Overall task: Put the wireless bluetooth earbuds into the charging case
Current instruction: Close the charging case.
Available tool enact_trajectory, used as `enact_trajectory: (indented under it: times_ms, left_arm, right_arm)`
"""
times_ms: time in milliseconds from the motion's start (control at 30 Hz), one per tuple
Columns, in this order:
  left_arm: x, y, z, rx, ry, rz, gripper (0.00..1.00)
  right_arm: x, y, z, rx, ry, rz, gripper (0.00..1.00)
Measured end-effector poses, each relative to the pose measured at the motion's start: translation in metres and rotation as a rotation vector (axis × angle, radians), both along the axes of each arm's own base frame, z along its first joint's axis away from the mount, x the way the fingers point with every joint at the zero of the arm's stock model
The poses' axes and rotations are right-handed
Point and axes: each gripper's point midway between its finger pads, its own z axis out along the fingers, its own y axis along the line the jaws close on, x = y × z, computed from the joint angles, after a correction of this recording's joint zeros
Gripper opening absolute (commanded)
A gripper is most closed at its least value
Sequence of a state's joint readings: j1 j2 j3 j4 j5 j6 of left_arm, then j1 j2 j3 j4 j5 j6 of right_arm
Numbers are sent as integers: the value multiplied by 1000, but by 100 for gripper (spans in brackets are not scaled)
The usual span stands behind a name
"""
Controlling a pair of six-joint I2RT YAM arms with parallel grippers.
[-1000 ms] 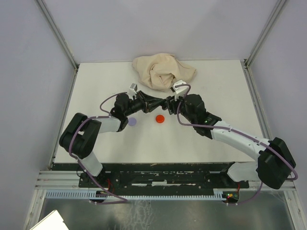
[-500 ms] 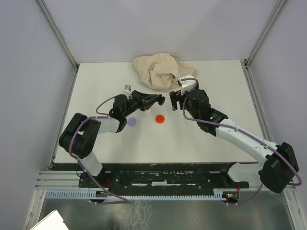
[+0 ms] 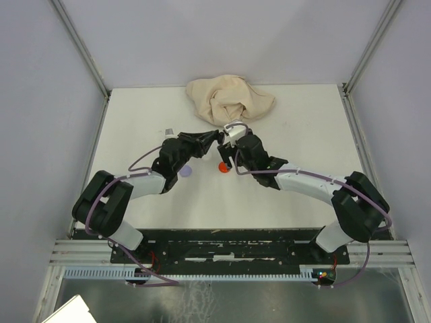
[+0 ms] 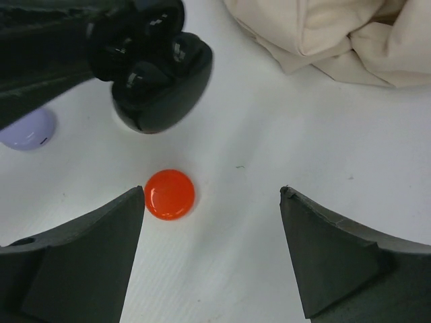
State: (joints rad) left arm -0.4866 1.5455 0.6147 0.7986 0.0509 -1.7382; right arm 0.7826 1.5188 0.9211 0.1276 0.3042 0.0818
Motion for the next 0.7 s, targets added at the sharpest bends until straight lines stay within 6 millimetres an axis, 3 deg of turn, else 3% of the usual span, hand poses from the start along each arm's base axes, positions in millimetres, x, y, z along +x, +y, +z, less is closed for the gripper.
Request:
enact_trajectory:
  times_ms: [200,367,700]
  left_arm:
    - [-5,-6,-9,-12,55,6,3]
    - [-6,-8,-11,-14,70,2,3]
    - [-13,-4,-25,0,114,1,3]
  right_arm:
    - [1,29,-16,15,-5,51,89]
    - [13,39,-9,46,-45,45,89]
    - [29,36,-5,1,-139,15,90]
